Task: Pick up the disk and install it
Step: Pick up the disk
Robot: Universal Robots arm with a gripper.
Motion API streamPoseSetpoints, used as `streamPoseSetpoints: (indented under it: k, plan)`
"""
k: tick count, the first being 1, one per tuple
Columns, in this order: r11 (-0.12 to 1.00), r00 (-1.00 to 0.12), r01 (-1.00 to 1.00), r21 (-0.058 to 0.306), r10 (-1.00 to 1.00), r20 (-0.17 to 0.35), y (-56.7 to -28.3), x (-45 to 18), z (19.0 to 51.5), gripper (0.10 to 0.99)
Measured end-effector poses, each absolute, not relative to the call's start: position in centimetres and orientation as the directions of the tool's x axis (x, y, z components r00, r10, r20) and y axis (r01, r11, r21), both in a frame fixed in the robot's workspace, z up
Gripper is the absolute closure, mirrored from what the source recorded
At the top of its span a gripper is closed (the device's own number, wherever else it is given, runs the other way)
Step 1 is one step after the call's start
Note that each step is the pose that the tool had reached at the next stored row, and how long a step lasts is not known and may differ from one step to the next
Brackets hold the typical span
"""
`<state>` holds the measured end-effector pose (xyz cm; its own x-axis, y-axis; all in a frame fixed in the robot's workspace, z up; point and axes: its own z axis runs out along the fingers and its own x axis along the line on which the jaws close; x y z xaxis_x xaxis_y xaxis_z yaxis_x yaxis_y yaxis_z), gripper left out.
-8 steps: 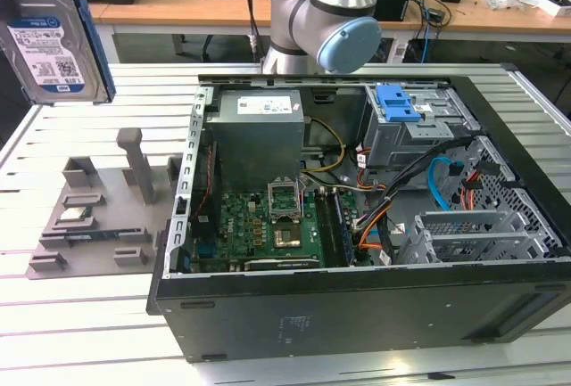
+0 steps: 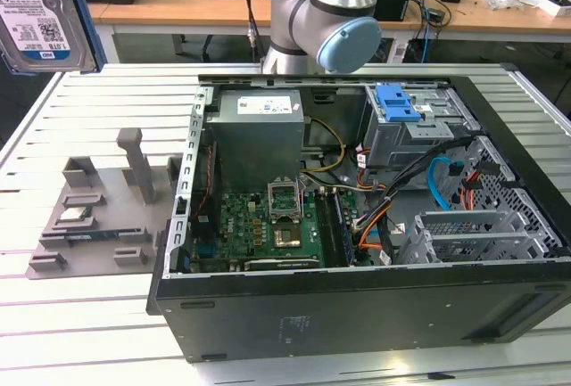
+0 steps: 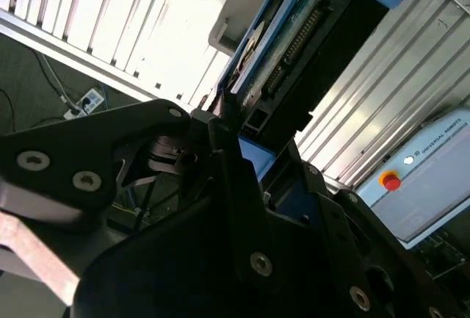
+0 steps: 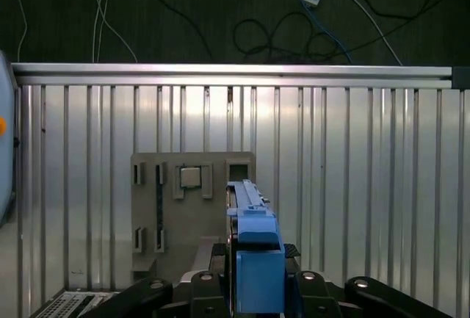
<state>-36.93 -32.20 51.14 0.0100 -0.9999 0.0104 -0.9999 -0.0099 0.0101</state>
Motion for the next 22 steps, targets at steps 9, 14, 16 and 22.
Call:
streamPoseSetpoints:
  k: [9, 14, 16, 22]
  plan:
    - [-0.010, 0.010, -1.000, 0.010, -1.000, 0.010, -32.2, -35.9, 51.2, 0.718]
    - [-0.010, 0.010, -1.000, 0.010, -1.000, 0.010, -32.2, -33.5, 51.1, 0.718]
    - [-0.010, 0.010, -1.000, 0.010, -1.000, 0.010, -32.2, -32.7, 51.1, 0.718]
    - [-0.010, 0.010, -1.000, 0.011, -1.000, 0.010, -32.2, -29.9, 51.2, 0.718]
